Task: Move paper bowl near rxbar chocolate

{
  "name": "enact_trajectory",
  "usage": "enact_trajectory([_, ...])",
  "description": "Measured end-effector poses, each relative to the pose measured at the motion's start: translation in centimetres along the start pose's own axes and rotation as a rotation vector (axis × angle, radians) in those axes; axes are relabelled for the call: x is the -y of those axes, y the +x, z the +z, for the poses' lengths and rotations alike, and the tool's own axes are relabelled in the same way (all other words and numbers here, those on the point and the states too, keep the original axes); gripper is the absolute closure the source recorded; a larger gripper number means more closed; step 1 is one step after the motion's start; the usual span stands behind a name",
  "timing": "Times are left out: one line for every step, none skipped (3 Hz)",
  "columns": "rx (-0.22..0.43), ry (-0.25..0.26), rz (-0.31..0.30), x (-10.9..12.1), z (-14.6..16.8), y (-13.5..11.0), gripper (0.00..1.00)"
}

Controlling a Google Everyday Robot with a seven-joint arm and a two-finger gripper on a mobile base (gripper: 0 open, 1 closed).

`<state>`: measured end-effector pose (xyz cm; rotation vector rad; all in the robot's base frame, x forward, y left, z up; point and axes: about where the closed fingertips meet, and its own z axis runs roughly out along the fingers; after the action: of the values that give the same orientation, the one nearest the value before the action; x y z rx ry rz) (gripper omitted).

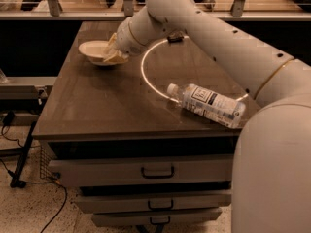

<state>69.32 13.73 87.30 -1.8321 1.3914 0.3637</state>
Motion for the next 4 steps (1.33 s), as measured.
enact_trajectory([0.002,0.034,0.009,0.0,-1.7,0.1,0.96])
enact_trajectory([-0.025,0.11,-0.013,0.8,-5.2,0.6,1.0])
enact_trajectory([-0.098,0.258,-0.091,4.1,-12.8,1.2,1.0])
enact_trajectory([-0.098,0.258,-0.091,4.1,-12.8,1.2,1.0])
